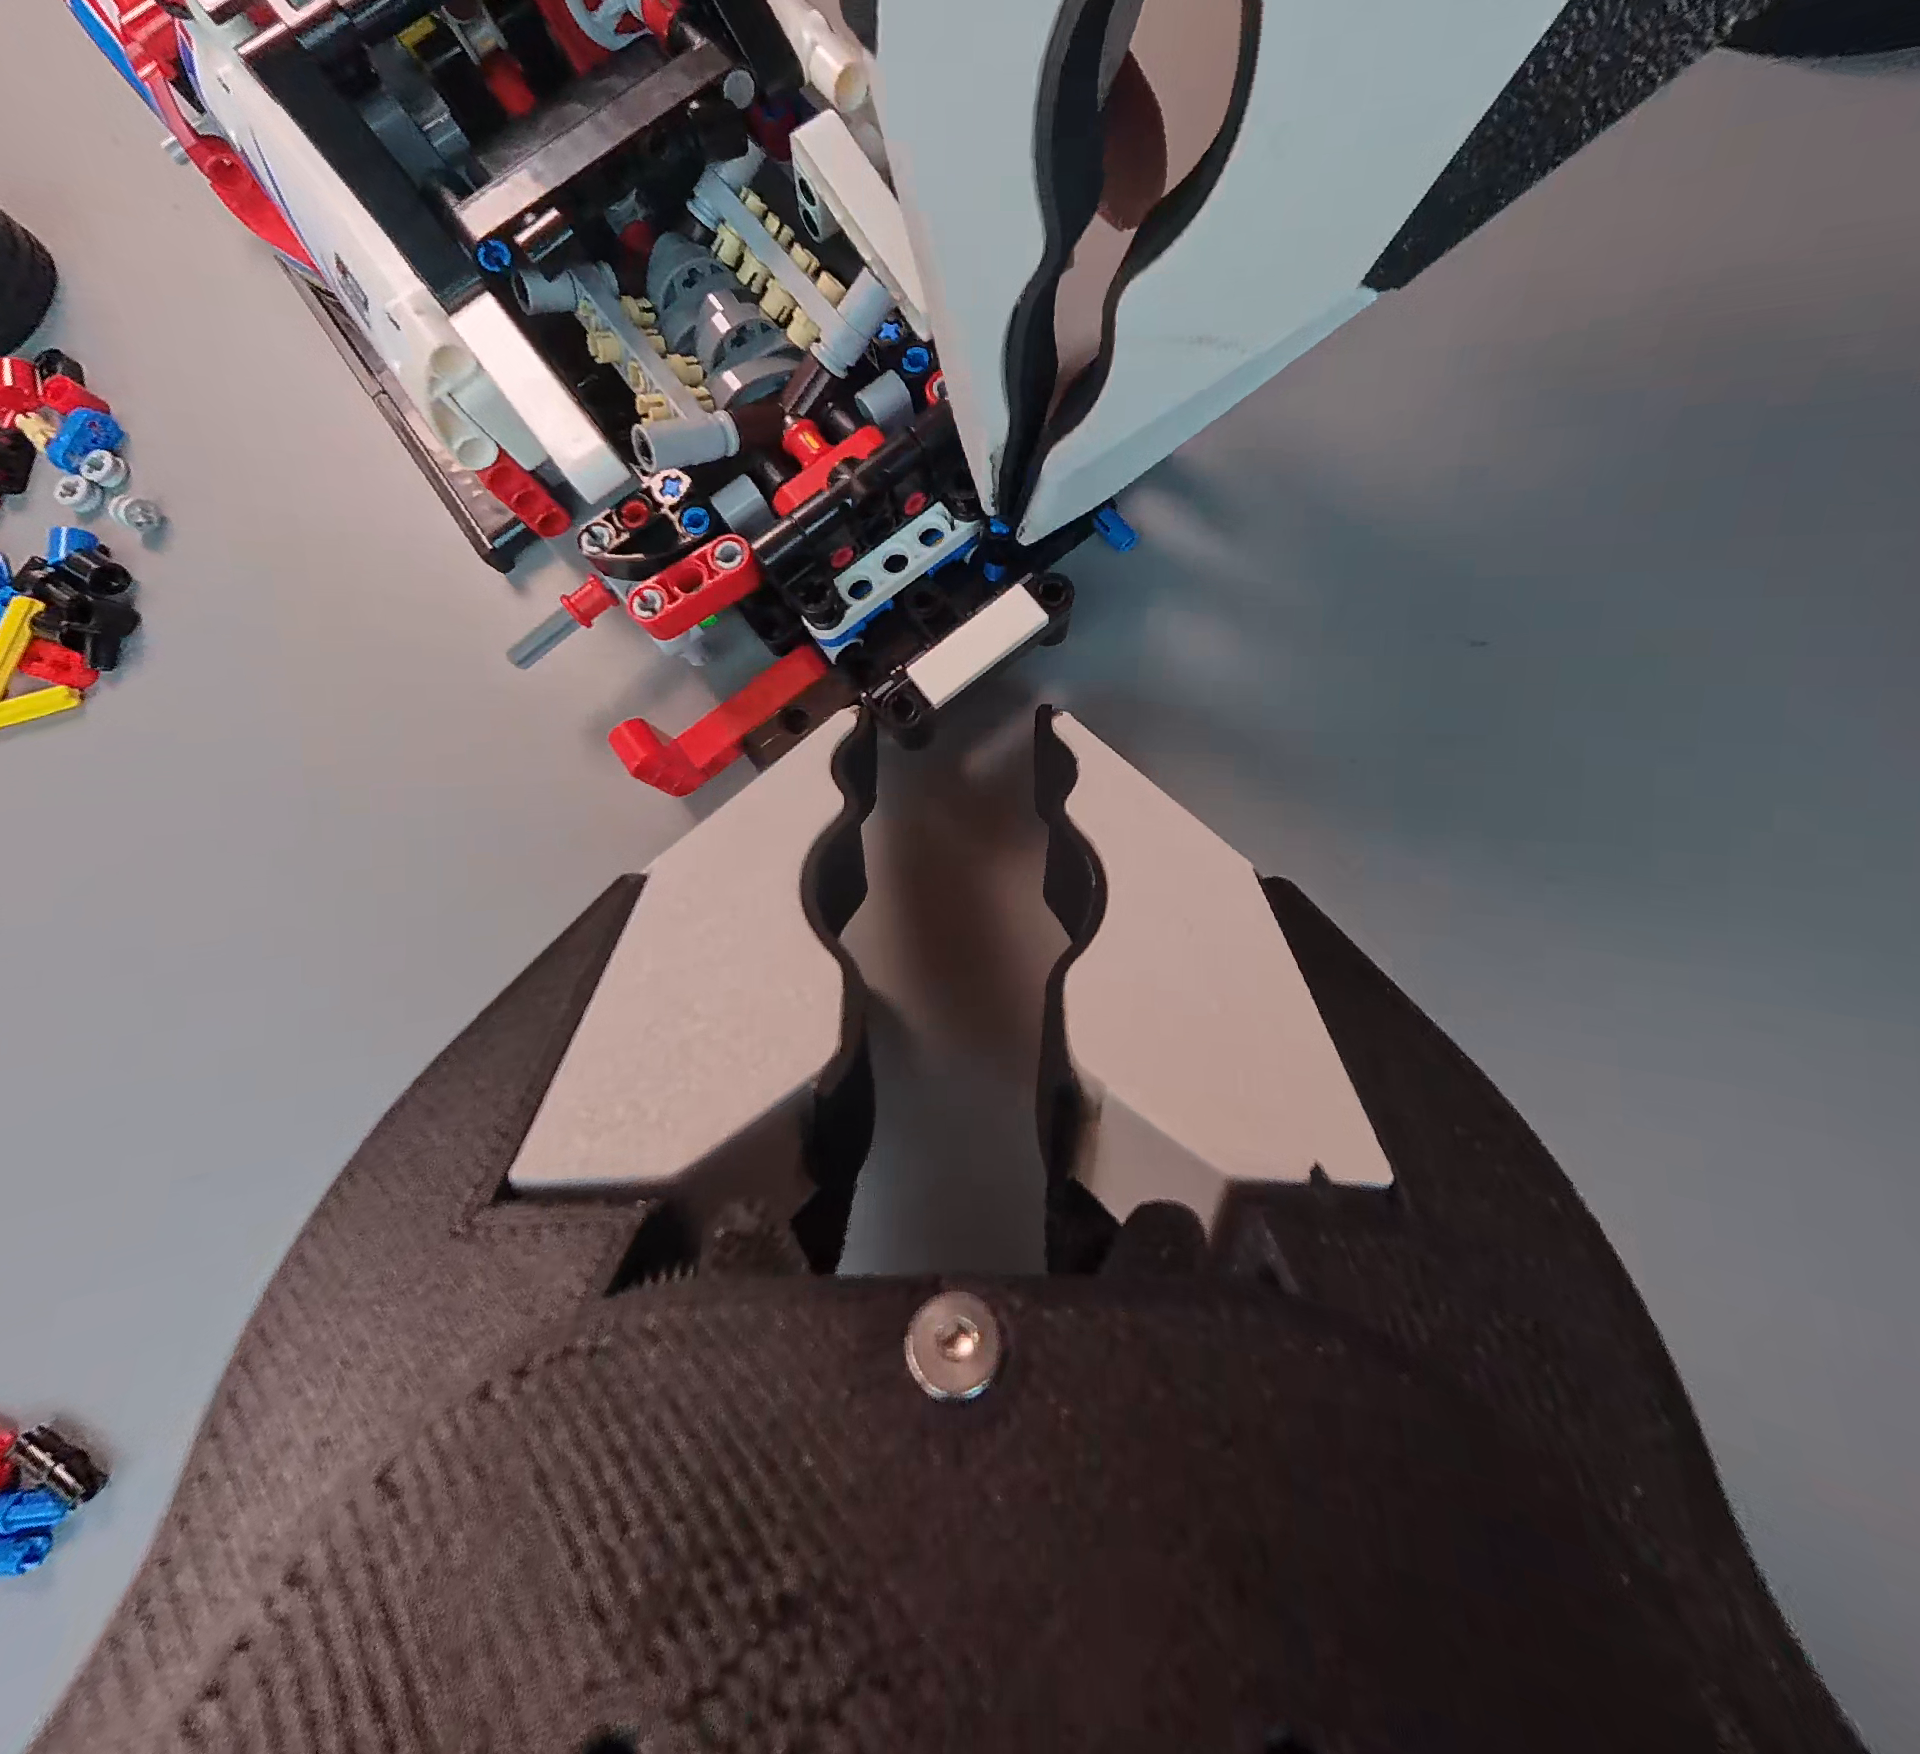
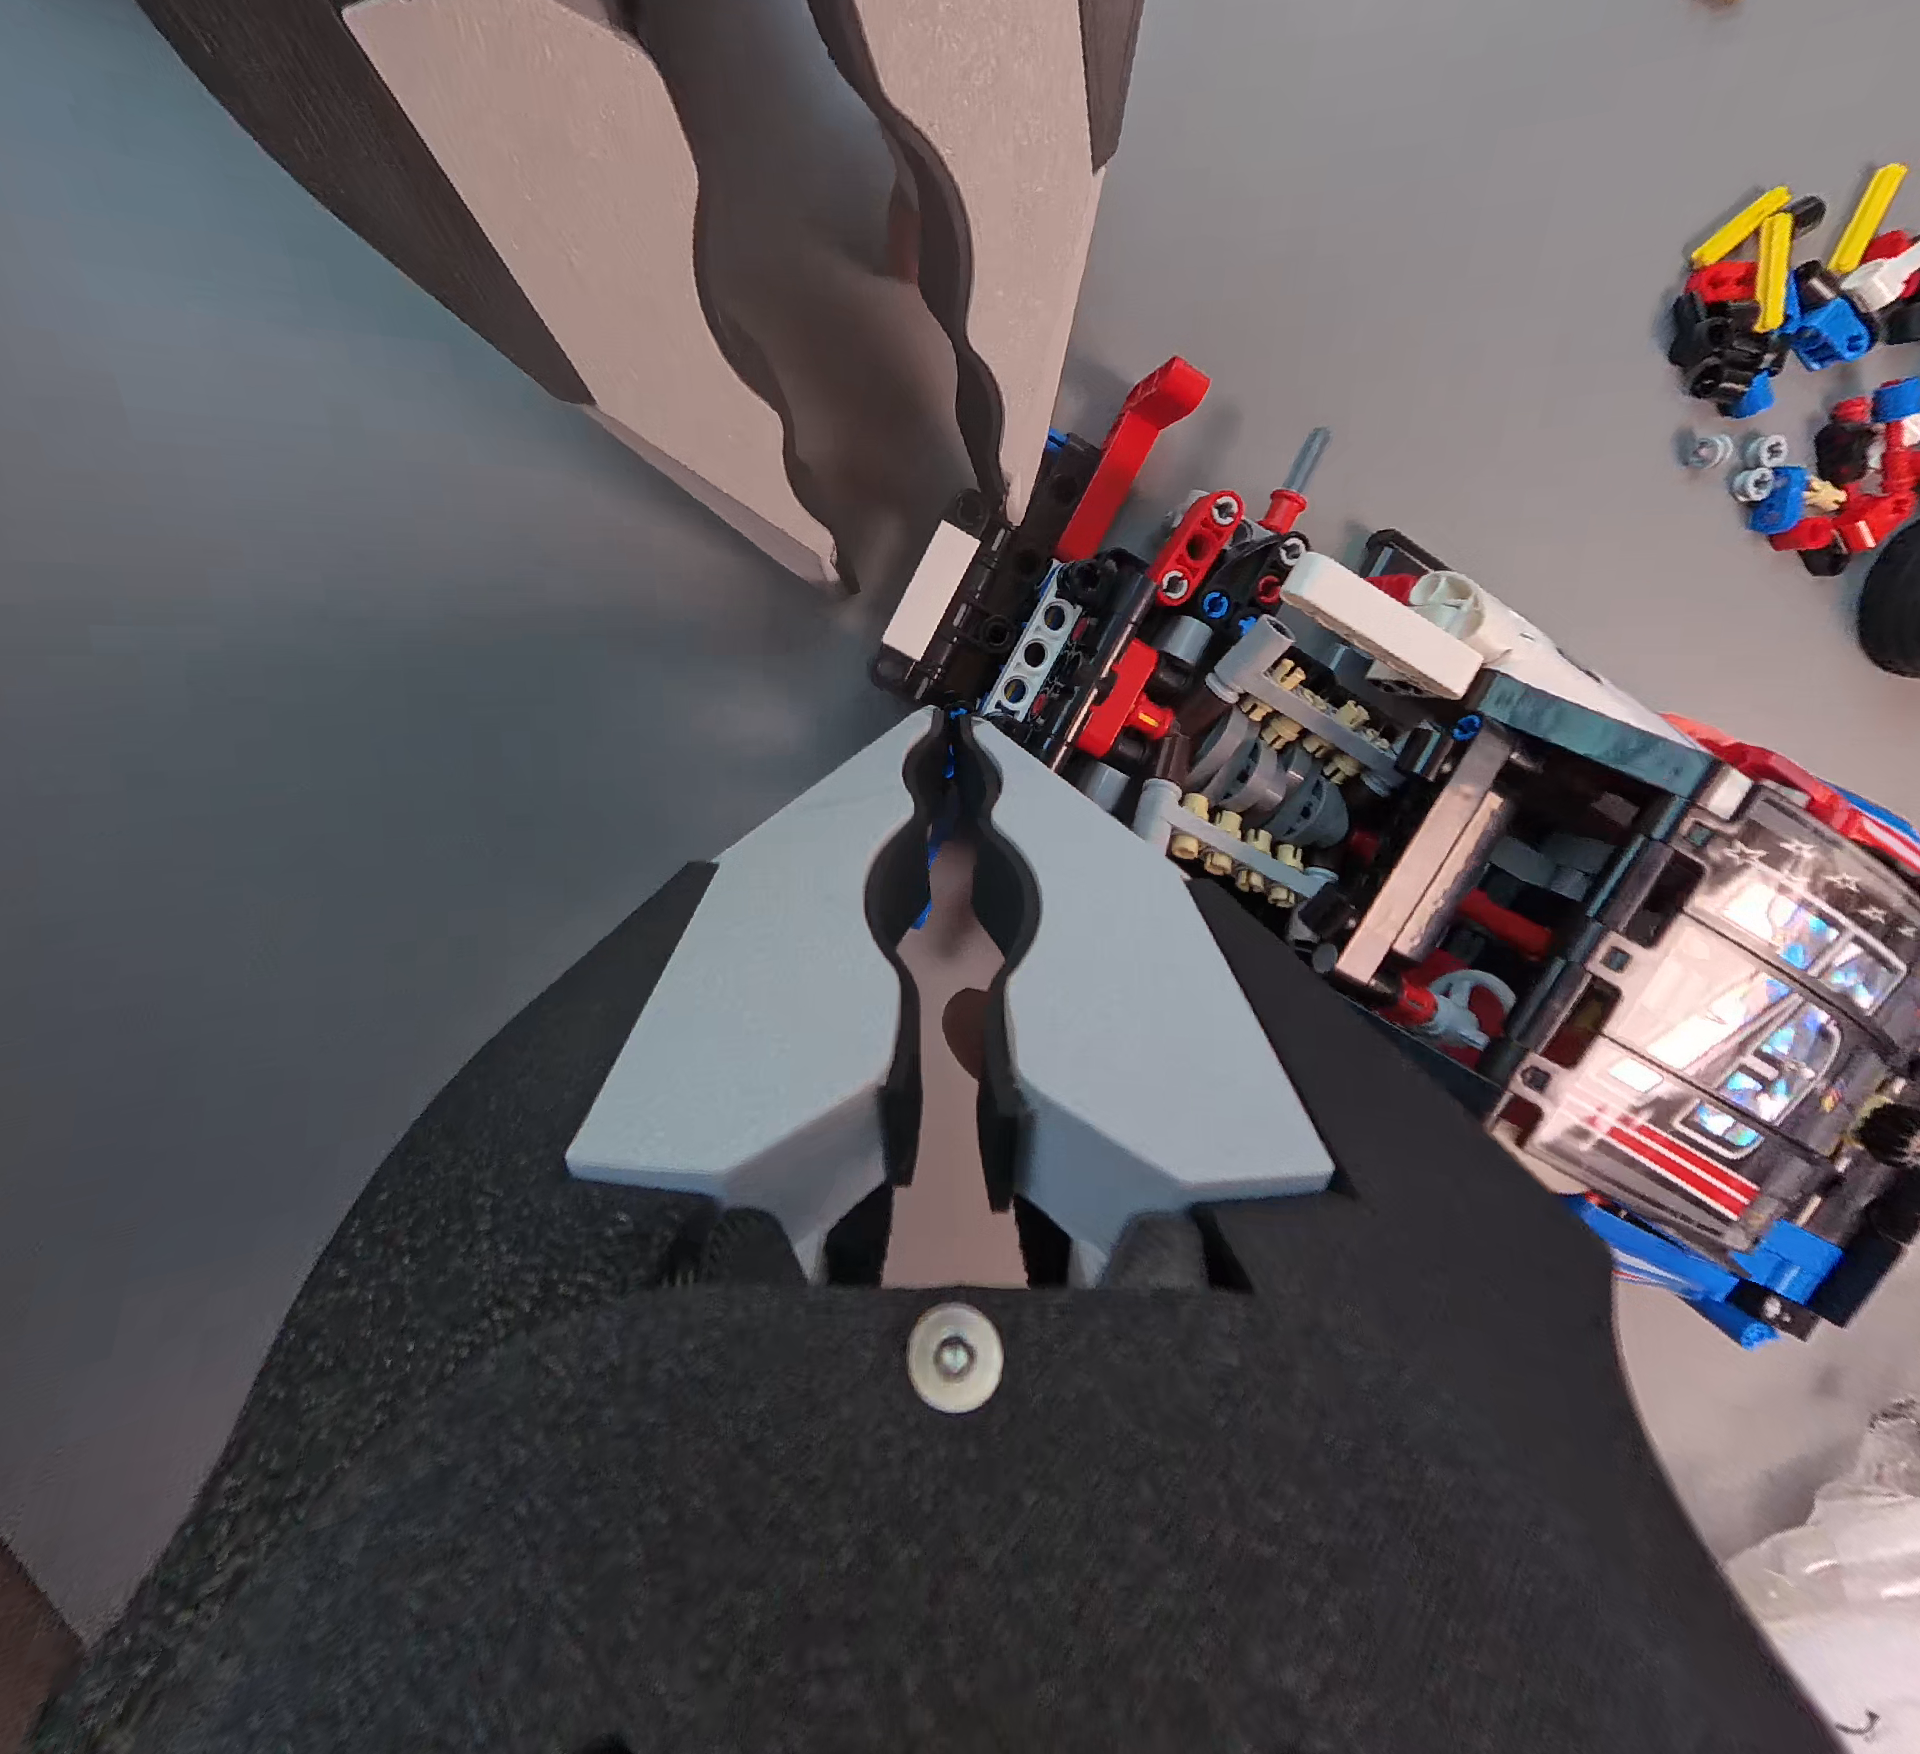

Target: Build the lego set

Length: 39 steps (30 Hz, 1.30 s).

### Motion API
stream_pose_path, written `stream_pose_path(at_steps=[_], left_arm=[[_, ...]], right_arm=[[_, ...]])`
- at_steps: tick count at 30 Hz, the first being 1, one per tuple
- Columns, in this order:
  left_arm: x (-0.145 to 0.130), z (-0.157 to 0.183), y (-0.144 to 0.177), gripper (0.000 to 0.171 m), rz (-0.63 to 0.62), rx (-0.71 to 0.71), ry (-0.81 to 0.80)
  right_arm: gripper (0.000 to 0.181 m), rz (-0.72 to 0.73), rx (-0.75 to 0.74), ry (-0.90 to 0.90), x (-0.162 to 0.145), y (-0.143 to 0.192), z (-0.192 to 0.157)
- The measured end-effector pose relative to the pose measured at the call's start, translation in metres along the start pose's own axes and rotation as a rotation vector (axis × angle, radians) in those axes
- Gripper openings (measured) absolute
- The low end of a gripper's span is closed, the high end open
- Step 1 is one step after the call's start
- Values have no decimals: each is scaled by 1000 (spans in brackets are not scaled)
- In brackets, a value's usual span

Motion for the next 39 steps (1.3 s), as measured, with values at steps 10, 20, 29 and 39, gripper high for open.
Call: stream_pose_path(at_steps=[10,20,29,39], left_arm=[[0,-2,-1,25,12,-2,32],[-1,-4,-1,22,18,-5,39],[-1,-5,-1,20,16,-7,57],[-1,-7,-1,19,18,-16,77]], right_arm=[[0,-90,48,115,6,0,3],[0,-97,68,158,8,-1,5],[0,-84,15,251,8,-1,2],[0,-86,19,339,10,-2,2]])
Point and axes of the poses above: each gripper's, where its closed fingertips meet, y back along the fingers, x out of its top, z = x × y across the jaws, the point moved 6 cm from there along y, back along the fingers, and after that the axes turned 8 degrees about -z, right-handed, at the moved point
